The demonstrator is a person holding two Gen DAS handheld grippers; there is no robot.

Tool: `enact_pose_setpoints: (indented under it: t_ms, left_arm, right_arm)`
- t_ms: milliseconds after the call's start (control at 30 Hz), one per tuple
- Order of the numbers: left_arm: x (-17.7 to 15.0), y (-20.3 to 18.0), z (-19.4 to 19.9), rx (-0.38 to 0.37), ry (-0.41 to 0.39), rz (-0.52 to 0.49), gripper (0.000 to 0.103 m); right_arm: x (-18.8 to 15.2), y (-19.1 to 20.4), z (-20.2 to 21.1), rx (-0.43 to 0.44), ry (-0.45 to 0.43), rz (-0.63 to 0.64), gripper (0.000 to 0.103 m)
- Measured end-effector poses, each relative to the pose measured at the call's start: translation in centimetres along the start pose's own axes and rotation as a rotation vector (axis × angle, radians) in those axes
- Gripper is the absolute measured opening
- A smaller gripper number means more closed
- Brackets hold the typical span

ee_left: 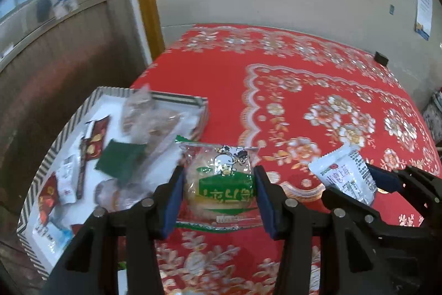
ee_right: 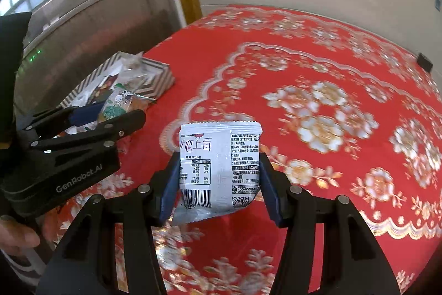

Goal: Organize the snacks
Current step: 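Carry the white bag and green cake over the white box with both tools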

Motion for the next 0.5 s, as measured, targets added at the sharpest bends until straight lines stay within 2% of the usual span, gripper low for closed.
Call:
enact_pose_setpoints:
  t_ms: [500]
  left_arm:
    - [-1.1, 8.0, 2.2, 0.087, -0.030, 0.109, 0.052]
  right_arm:
    - [2.9, 7.2, -1.8, 0.083, -0.002, 0.112, 0.053]
Point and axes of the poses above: each gripper's, at about its wrist camera, not at the fingertips, and z roughly against the way its jaws point, y to its left, x to its top, the point moved 1 cm from there along -z, roughly the way its jaws point, and after that the axes turned 3 degrees about z, right-handed, at the moved point
